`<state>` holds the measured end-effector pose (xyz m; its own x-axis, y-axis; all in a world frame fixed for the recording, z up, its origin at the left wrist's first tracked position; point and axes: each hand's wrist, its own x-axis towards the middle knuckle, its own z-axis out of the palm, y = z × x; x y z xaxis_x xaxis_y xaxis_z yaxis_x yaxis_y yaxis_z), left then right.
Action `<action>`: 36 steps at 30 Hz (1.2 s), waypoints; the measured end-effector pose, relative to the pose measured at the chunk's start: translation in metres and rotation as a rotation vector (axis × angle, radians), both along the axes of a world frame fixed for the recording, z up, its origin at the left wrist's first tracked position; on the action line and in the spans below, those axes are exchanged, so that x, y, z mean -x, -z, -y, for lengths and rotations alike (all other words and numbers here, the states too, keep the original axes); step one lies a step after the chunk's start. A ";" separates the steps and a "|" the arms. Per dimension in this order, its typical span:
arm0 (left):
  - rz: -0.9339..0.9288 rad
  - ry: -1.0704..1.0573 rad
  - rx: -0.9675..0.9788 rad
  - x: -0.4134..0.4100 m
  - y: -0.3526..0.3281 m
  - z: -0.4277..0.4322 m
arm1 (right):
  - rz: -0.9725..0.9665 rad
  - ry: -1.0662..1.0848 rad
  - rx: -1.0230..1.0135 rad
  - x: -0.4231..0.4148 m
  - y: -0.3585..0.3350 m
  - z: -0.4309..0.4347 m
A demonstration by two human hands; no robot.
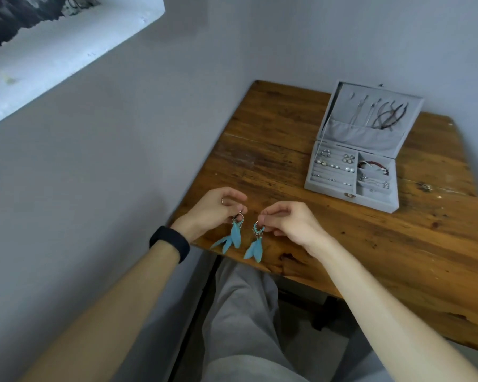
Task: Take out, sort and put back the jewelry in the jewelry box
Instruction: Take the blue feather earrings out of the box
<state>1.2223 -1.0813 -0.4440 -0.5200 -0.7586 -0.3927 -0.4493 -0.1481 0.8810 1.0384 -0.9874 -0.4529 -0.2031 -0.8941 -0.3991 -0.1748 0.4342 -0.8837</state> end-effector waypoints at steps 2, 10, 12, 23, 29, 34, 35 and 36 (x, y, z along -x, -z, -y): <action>0.028 0.009 0.110 0.013 0.009 0.008 | -0.126 0.044 0.025 0.004 0.011 0.011; 0.100 0.113 0.408 0.044 0.024 0.033 | -0.484 0.010 0.130 0.017 0.021 0.037; 0.106 0.114 0.470 0.048 0.028 0.037 | -0.538 0.011 0.165 0.018 0.022 0.042; 0.159 0.097 0.743 0.044 0.048 0.037 | -0.680 0.039 0.253 0.017 0.030 0.043; 0.321 0.089 0.899 0.026 0.043 0.025 | -0.773 0.091 0.375 0.013 0.048 0.016; 0.360 0.201 0.797 0.018 0.039 0.022 | -0.908 0.041 0.322 0.003 0.053 0.008; 0.363 0.223 0.762 0.018 0.038 0.022 | -0.912 0.039 0.312 0.001 0.052 0.009; 0.367 0.249 0.732 0.018 0.037 0.022 | -0.914 0.039 0.299 -0.001 0.051 0.009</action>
